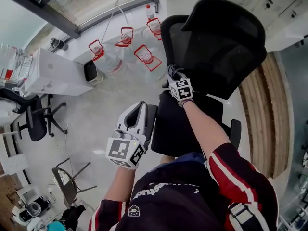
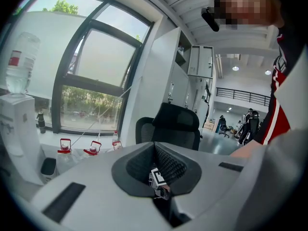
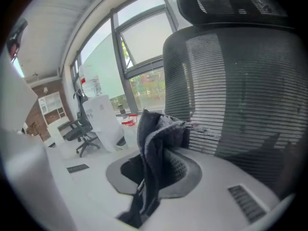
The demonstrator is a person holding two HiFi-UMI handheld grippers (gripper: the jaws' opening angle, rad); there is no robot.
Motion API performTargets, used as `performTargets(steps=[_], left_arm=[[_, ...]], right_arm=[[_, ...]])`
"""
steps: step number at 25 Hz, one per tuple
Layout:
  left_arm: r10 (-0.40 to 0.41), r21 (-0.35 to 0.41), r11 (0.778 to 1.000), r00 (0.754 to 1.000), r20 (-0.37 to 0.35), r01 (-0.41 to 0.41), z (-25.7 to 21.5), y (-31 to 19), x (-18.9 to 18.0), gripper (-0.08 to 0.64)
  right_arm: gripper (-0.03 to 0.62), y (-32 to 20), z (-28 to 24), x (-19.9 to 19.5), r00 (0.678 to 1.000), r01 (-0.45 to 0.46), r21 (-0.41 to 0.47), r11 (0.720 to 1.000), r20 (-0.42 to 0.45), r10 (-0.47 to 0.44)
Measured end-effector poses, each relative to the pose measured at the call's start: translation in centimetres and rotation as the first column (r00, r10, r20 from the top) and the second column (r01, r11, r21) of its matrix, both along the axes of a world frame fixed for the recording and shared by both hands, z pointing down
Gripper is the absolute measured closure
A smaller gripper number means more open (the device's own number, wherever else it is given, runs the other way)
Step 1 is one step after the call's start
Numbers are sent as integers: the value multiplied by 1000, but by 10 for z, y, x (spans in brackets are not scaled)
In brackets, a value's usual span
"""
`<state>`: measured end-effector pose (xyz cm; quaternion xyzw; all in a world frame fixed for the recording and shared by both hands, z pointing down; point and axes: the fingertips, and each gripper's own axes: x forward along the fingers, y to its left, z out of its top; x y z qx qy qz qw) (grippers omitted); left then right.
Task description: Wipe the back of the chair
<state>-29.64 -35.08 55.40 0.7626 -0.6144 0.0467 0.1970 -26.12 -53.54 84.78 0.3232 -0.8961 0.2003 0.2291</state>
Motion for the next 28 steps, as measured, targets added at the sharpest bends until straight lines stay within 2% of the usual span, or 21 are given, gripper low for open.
performTargets(steps=[7,12,17,21,28], left_arm=[[-13,3,1000,1000,3,13,-3,20,-8,535],[51,-22,998,999,9,-51,-6,46,11,535],[105,-33,994,995,2,-105,-14,76,38,535],[117,-29,993,993,-9,-117,-23,98,54,535],[178,29,984,984,-12,-178,-48,108,109,535]], right_arm=[[523,26,-26,-33,991,103,0,995,83,-103],[523,47,-68,-10,988,85,26,996,130,-88],[523,58,-104,67,990,6,38,999,141,-11],[523,70,-132,146,993,-75,74,994,101,68],[523,108,-181,294,970,-240,122,963,71,233]])
